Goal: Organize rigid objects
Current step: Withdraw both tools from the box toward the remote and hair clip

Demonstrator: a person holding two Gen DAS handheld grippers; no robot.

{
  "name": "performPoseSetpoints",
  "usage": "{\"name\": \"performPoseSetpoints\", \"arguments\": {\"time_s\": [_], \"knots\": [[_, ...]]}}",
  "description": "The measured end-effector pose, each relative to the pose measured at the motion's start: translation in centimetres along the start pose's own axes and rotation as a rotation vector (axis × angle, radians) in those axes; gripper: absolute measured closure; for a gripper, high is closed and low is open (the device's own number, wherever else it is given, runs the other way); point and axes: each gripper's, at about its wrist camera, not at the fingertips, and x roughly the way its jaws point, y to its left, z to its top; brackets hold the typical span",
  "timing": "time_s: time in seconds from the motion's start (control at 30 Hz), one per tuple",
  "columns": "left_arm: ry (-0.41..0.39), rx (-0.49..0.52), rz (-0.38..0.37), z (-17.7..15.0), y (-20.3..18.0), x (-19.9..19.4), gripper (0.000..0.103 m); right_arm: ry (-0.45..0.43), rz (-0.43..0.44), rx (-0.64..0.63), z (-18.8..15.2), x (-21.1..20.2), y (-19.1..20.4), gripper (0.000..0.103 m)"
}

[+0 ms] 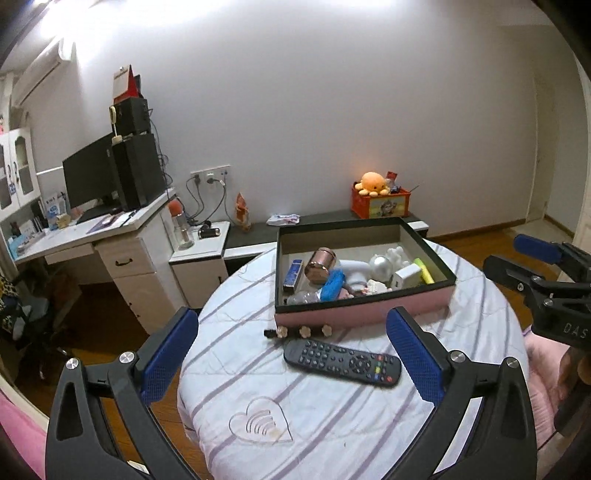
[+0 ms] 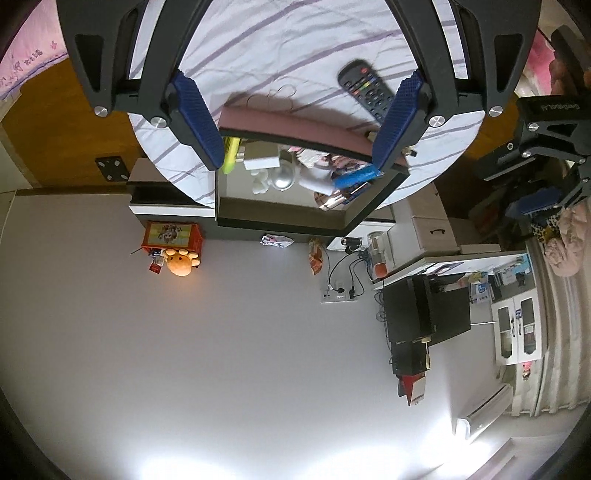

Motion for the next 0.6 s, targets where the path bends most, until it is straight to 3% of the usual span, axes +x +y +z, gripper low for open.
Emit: {"name": "performPoseSetpoints", "arguments": {"time_s": [0.23, 0.6], "knots": [[0.017, -0.048, 0.012, -1.6, 2.3, -1.3, 0.0, 0.012, -0.001, -0.013, -0.9, -1.0, 1.4, 0.019], [0.064, -0.07, 0.016, -3.4, 3.9, -0.5, 0.0, 0.08, 0.023, -0.041, -2.3, 1.1, 3.2, 0.019]]}}
